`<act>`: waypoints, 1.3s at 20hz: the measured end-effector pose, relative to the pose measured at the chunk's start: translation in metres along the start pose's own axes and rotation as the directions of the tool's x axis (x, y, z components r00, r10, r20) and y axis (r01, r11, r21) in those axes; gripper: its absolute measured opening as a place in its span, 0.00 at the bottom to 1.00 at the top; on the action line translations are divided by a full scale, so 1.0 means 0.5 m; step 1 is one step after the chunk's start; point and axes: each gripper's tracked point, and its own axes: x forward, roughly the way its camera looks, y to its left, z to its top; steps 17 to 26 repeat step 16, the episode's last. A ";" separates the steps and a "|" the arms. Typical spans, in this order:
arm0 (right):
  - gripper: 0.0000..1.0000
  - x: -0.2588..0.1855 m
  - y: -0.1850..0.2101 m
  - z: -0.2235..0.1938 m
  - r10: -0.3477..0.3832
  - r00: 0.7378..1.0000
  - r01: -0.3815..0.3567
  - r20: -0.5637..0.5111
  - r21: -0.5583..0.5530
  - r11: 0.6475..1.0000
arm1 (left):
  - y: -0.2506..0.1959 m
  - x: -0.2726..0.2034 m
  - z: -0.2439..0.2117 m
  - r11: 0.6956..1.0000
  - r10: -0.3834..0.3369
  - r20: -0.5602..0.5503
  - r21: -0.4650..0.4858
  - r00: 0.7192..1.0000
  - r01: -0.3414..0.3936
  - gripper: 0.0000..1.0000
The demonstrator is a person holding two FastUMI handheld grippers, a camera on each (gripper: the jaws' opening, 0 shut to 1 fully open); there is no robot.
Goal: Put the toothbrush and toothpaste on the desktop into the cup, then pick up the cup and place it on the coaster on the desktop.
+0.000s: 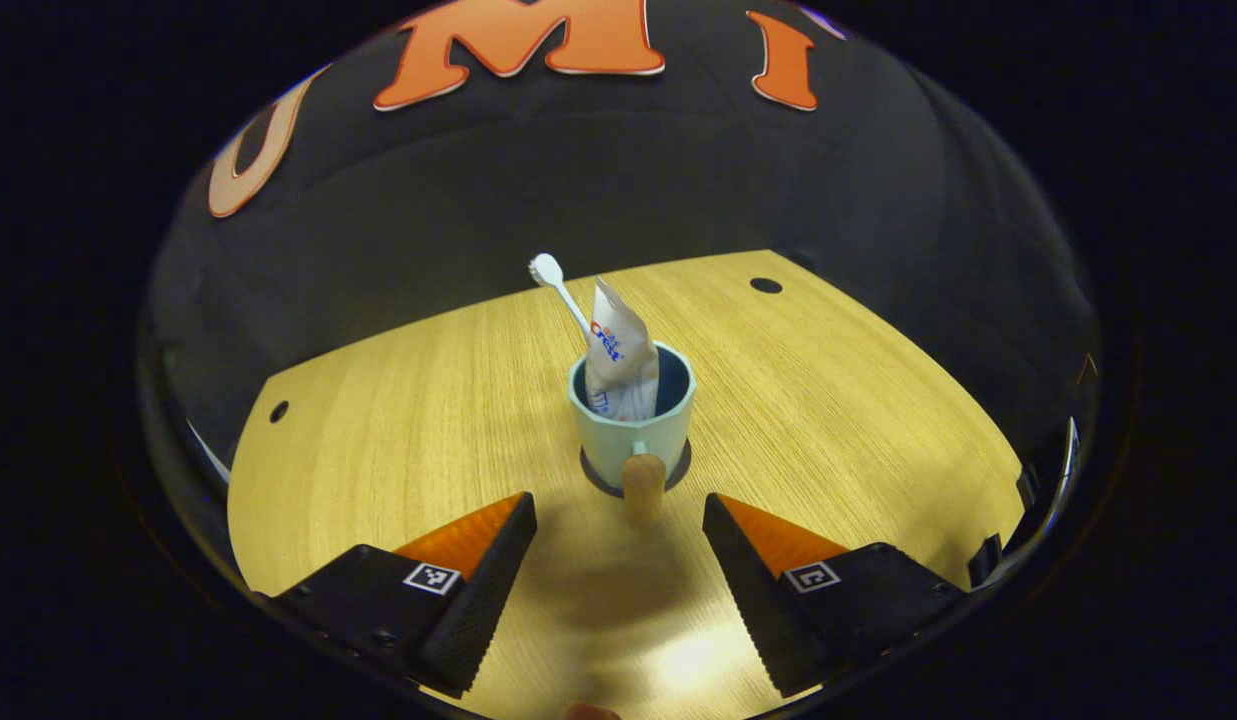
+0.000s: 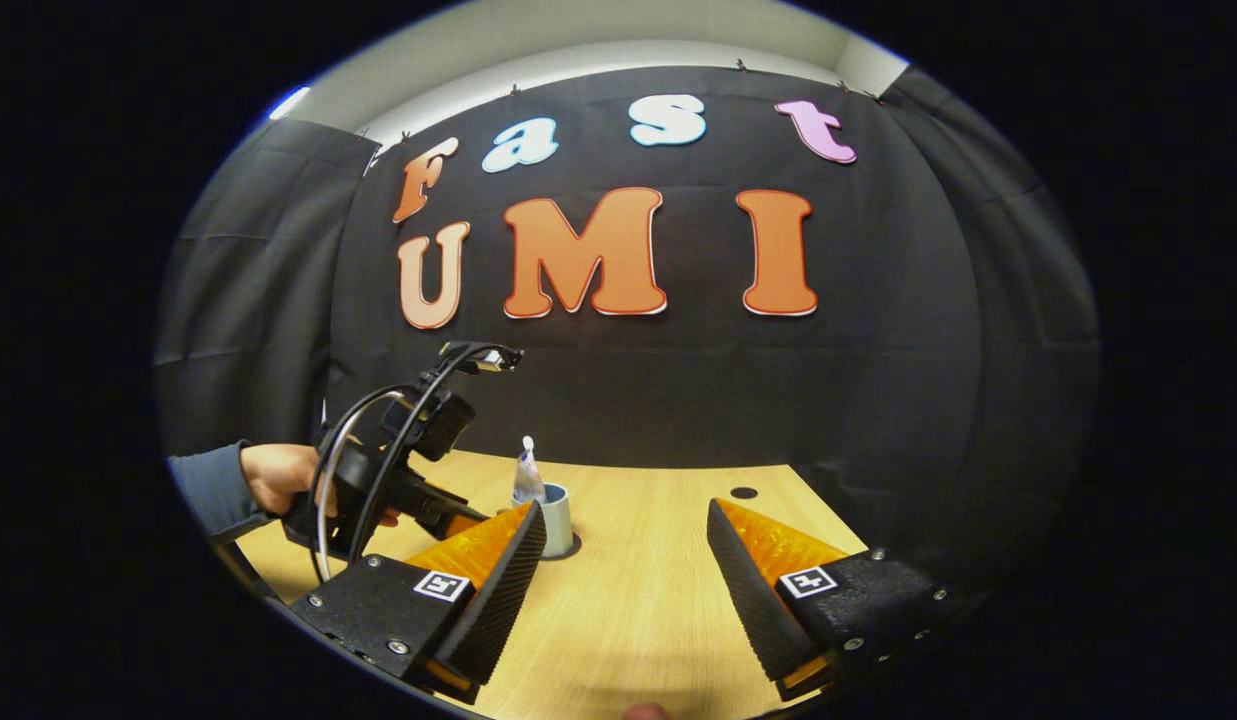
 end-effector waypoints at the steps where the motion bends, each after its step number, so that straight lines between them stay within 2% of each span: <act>1: 0.97 0.005 0.015 0.007 0.004 1.000 -0.004 0.009 0.002 1.000 | 0.000 -0.016 0.006 1.000 0.013 0.057 -0.006 0.998 -0.013 1.00; 4: 0.97 0.017 0.064 0.015 0.036 0.999 -0.036 0.019 0.039 0.999 | 0.016 -0.069 0.005 0.996 0.087 0.220 0.008 0.972 -0.091 1.00; 7: 0.97 0.027 0.099 0.013 0.047 0.998 -0.048 0.030 0.035 0.998 | 0.009 -0.108 0.009 0.989 0.144 0.341 -0.014 0.929 -0.148 0.99; 10: 0.97 0.029 0.127 0.018 0.048 0.997 -0.049 0.056 0.023 0.999 | 0.015 -0.124 0.003 0.985 0.170 0.429 -0.063 0.887 -0.158 0.99; 15: 0.97 0.023 0.164 0.009 0.037 0.996 -0.036 0.082 -0.015 0.999 | -0.002 -0.145 -0.018 0.972 0.230 0.528 -0.090 0.818 -0.215 0.99; 26: 0.97 0.019 0.176 0.009 0.042 0.995 -0.040 0.093 -0.015 0.999 | 0.002 -0.153 -0.024 0.973 0.229 0.536 -0.094 0.813 -0.212 0.99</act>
